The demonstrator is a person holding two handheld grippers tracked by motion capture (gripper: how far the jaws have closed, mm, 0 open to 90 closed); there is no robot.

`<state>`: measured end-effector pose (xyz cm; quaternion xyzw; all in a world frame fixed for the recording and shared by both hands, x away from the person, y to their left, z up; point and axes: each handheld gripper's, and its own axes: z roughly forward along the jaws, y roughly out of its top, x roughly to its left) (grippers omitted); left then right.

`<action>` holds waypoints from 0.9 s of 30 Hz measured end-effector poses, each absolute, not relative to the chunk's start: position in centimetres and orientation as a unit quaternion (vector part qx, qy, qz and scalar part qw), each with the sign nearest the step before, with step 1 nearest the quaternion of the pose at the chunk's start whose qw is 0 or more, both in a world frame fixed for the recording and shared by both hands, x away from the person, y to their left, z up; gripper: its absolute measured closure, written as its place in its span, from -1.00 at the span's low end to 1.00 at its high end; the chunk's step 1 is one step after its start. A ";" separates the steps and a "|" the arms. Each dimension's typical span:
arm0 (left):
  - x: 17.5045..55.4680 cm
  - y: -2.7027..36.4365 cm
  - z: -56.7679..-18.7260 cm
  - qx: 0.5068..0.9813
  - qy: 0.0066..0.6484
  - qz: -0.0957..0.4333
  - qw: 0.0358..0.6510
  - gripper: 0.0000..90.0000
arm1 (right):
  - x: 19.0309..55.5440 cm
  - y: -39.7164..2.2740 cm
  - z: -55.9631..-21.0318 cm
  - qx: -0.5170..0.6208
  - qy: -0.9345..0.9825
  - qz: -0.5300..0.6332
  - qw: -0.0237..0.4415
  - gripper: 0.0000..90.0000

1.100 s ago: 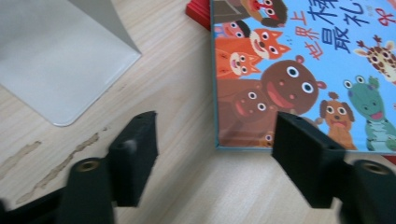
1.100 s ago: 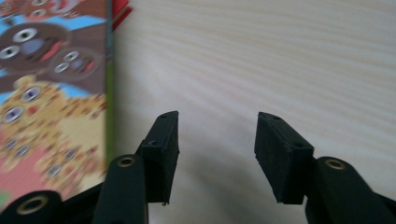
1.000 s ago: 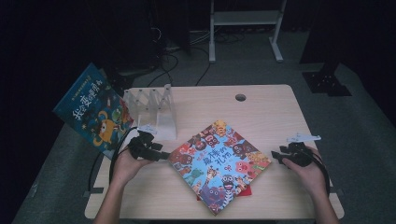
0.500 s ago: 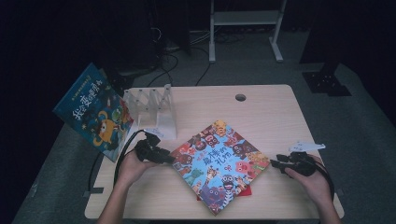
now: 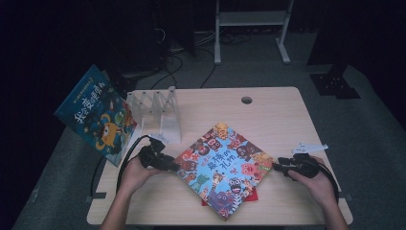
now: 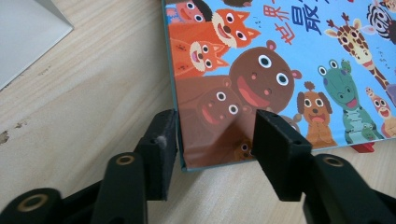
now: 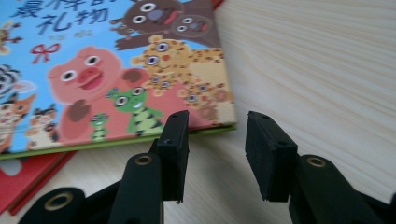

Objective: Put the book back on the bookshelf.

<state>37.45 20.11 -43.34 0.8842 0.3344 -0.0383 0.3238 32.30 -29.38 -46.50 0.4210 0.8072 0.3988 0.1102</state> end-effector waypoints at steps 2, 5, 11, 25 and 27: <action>37.5 20.1 -43.4 0.884 0.332 -0.043 0.325 0.00 | 32.5 -29.2 -46.5 0.414 0.811 0.401 0.104 0.29; 37.5 20.0 -43.4 0.884 0.332 -0.043 0.326 -0.09 | 32.9 -29.3 -46.7 0.409 0.811 0.408 0.091 0.20; 37.6 19.6 -43.6 0.885 0.329 -0.048 0.327 -0.13 | 33.5 -29.3 -47.0 0.401 0.812 0.418 0.071 0.09; 37.5 20.8 -43.4 0.884 0.340 -0.042 0.317 -0.15 | 34.3 -27.3 -46.8 0.369 0.829 0.414 0.076 0.07; 37.4 21.0 -43.3 0.885 0.340 -0.043 0.314 -0.15 | 34.3 -27.0 -46.8 0.366 0.830 0.413 0.076 0.07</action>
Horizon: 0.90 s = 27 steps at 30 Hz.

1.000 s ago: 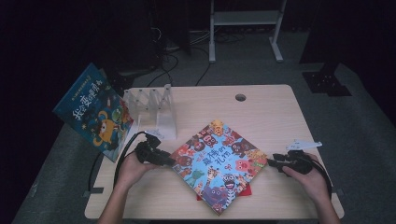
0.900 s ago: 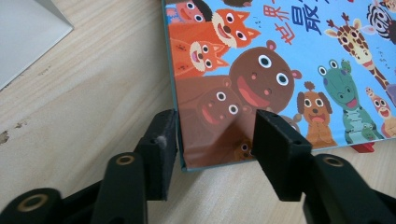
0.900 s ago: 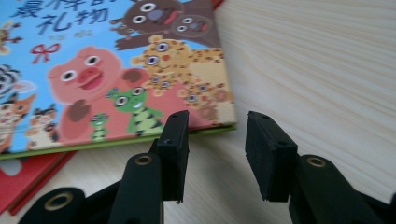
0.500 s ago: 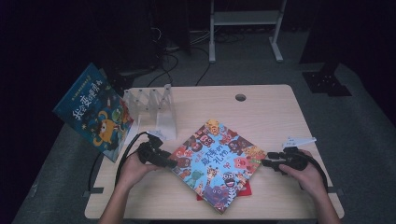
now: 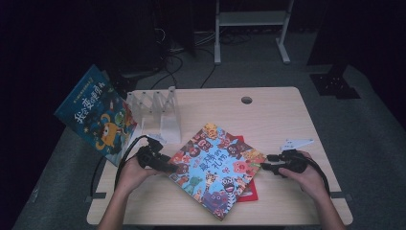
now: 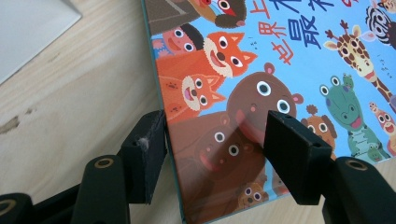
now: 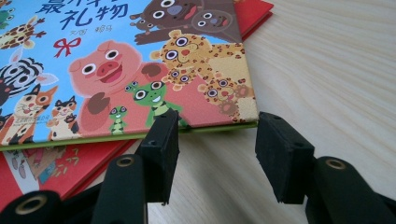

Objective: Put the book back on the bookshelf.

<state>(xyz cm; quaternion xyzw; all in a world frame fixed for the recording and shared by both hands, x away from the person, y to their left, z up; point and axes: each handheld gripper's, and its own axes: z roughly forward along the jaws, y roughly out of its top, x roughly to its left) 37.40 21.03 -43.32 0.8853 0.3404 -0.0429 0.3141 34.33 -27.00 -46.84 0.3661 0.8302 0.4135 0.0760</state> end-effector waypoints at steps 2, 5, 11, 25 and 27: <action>37.2 21.3 -43.3 0.884 0.342 -0.041 0.316 -0.15 | 34.4 -26.7 -46.9 0.364 0.831 0.415 0.075 0.07; 37.1 21.7 -43.4 0.882 0.346 -0.043 0.317 -0.15 | 34.5 -26.2 -46.8 0.358 0.835 0.412 0.073 0.07; 37.3 21.6 -43.5 0.882 0.344 -0.045 0.319 -0.20 | 34.6 -25.5 -46.5 0.354 0.838 0.407 0.087 0.06; 38.6 20.7 -43.9 0.878 0.347 -0.035 0.328 -0.49 | 30.2 -24.6 -45.8 0.355 0.834 0.413 0.085 0.74; 39.0 20.6 -43.9 0.877 0.350 -0.033 0.327 -0.53 | 29.6 -24.0 -45.9 0.346 0.839 0.412 0.075 0.79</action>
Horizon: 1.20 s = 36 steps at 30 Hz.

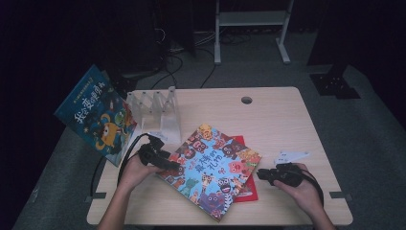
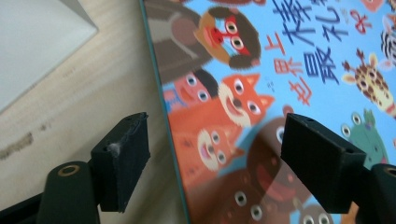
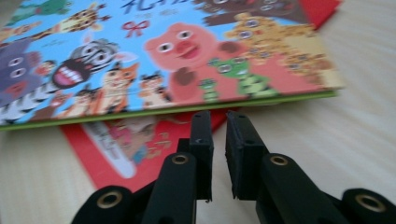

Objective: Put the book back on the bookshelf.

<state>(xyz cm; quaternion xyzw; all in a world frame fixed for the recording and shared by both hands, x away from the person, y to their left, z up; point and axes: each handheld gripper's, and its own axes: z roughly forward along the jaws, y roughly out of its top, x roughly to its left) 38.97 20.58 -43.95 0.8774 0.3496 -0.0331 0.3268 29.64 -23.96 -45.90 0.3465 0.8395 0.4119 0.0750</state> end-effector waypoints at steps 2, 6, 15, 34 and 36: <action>39.3 20.4 -43.9 0.876 0.351 -0.031 0.330 -0.57 | 29.2 -23.3 -46.0 0.340 0.843 0.411 0.067 0.82; 40.1 20.1 -43.8 0.875 0.349 -0.033 0.335 -0.58 | 28.7 -22.2 -45.9 0.326 0.851 0.408 0.055 0.88; 41.6 19.3 -44.2 0.873 0.341 -0.033 0.346 -0.64 | 28.1 -20.6 -45.7 0.306 0.856 0.414 0.041 0.92; 43.7 19.2 -45.5 0.873 0.336 -0.065 0.348 -0.78 | 29.1 -18.6 -45.5 0.283 0.868 0.405 0.045 0.97; 43.8 19.3 -45.6 0.872 0.334 -0.068 0.350 -0.78 | 29.2 -18.5 -45.5 0.284 0.868 0.406 0.045 0.97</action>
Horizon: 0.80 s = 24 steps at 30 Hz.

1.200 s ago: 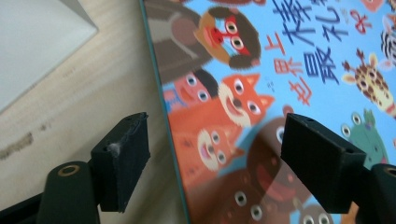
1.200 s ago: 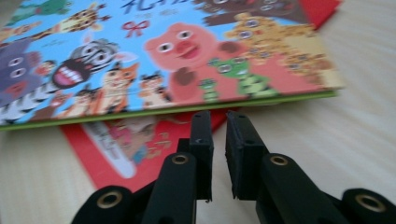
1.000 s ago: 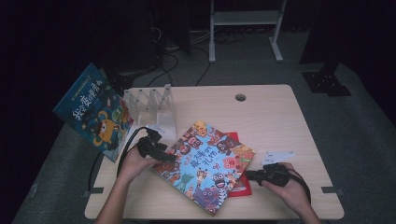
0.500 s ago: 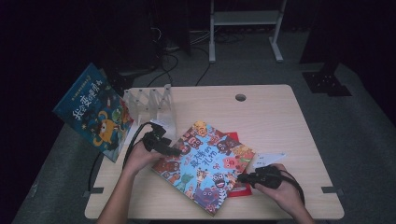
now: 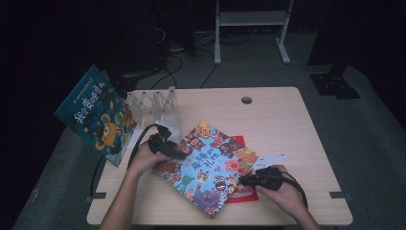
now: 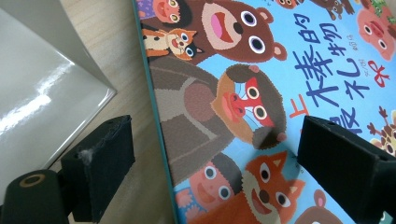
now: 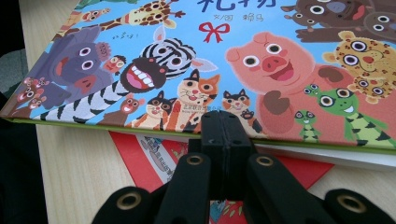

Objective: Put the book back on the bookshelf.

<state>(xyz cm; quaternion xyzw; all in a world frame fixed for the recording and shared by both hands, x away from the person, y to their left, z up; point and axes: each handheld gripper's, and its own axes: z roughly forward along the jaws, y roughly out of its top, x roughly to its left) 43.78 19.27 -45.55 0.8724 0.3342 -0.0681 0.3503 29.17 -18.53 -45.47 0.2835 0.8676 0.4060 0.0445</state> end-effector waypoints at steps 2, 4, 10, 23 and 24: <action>43.8 19.2 -45.6 0.872 0.332 -0.073 0.351 -0.78 | 29.2 -18.5 -45.5 0.284 0.868 0.406 0.043 0.97; 43.9 19.1 -45.7 0.873 0.330 -0.078 0.350 -0.78 | 29.4 -18.4 -45.4 0.284 0.868 0.405 0.042 0.97; 43.9 18.7 -45.8 0.874 0.328 -0.085 0.348 -0.81 | 29.8 -17.9 -45.3 0.279 0.873 0.398 0.049 0.97; 44.2 19.5 -45.4 0.847 0.365 -0.130 0.364 -0.73 | 30.1 -17.7 -45.4 0.286 0.869 0.401 0.044 0.98; 44.2 19.5 -45.2 0.849 0.363 -0.125 0.363 -0.73 | 30.2 -17.7 -45.4 0.287 0.869 0.400 0.043 0.98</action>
